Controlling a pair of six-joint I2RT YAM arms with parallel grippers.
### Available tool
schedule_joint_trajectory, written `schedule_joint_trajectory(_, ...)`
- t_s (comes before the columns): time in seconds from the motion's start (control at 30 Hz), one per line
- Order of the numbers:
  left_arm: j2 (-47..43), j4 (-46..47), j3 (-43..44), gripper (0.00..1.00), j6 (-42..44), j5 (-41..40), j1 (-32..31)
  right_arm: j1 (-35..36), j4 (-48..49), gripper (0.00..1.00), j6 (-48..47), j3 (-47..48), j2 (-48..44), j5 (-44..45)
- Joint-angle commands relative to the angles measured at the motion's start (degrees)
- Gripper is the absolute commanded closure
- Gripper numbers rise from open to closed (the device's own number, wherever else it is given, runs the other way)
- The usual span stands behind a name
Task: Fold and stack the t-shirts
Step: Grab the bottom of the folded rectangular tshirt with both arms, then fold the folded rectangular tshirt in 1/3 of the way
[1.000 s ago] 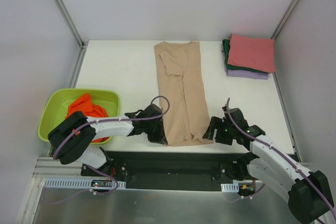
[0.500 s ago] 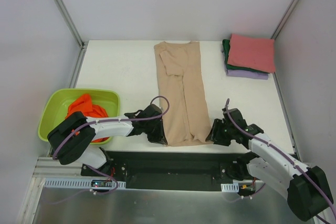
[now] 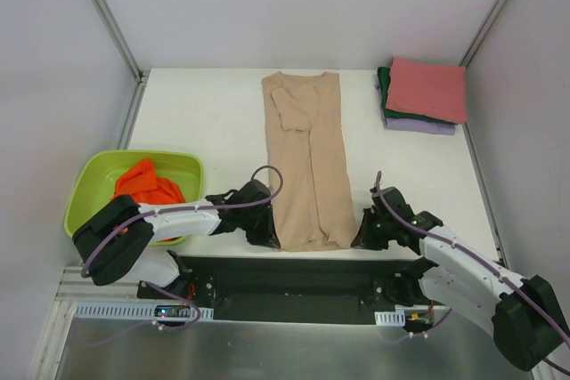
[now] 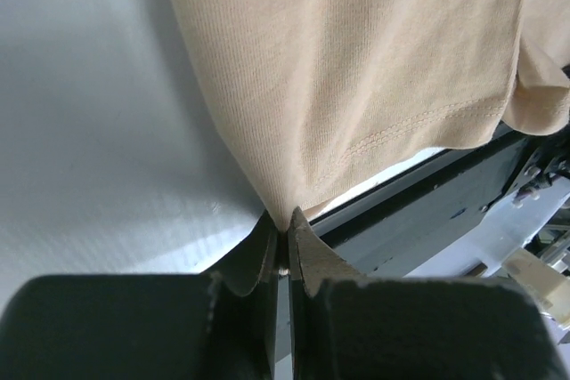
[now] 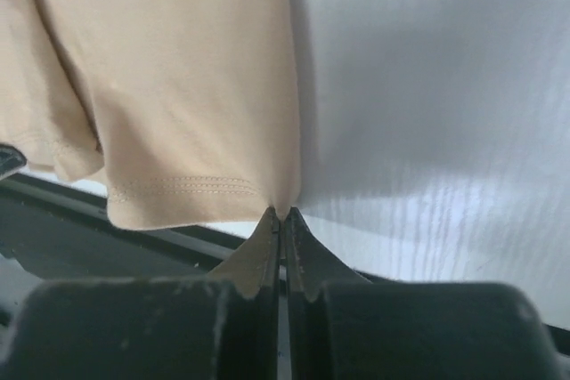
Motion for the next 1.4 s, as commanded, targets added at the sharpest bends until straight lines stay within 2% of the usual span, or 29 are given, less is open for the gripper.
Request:
schedule_joint_trajectory(0.0, -7.0, -5.5, -3.4, 1.00, 0.6, 0.1, -1.4, 5.1, -4.0, 0.99, 3.5, 0.1, -5.8, -1.7)
schedule_joint_trajectory(0.17, -20.1, -7.8, -6.6, 1.00, 1.5, -0.2, -1.8, 11.8, -7.6, 0.99, 7.9, 0.0, -15.3, -2.1)
schedule_joint_trajectory(0.33, -25.6, -8.1, -5.6, 1.00, 3.8, -3.3, -1.5, 13.0, -3.1, 0.99, 6.3, 2.2, -16.7, -2.0)
schedule_joint_trajectory(0.57, -16.6, -8.2, 5.7, 1.00, 8.4, -4.3, 5.2, 13.0, -2.4, 0.99, -2.4, 15.7, -4.4, 11.0)
schedule_joint_trajectory(0.73, -9.4, -8.2, 13.3, 1.00, 11.7, -0.3, 12.7, 10.5, -1.9, 0.99, -6.9, 25.4, 6.5, 17.9)
schedule_joint_trajectory(1.0, 0.6, -8.2, 23.7, 1.00, 14.8, 0.1, 19.2, 2.0, 6.6, 0.99, -12.3, 35.0, 18.8, 12.5)
schedule_joint_trajectory(1.37, 12.5, -8.8, 35.3, 1.00, 16.9, 1.9, 25.1, -5.0, 10.0, 0.99, -17.1, 46.3, 32.4, 9.2)
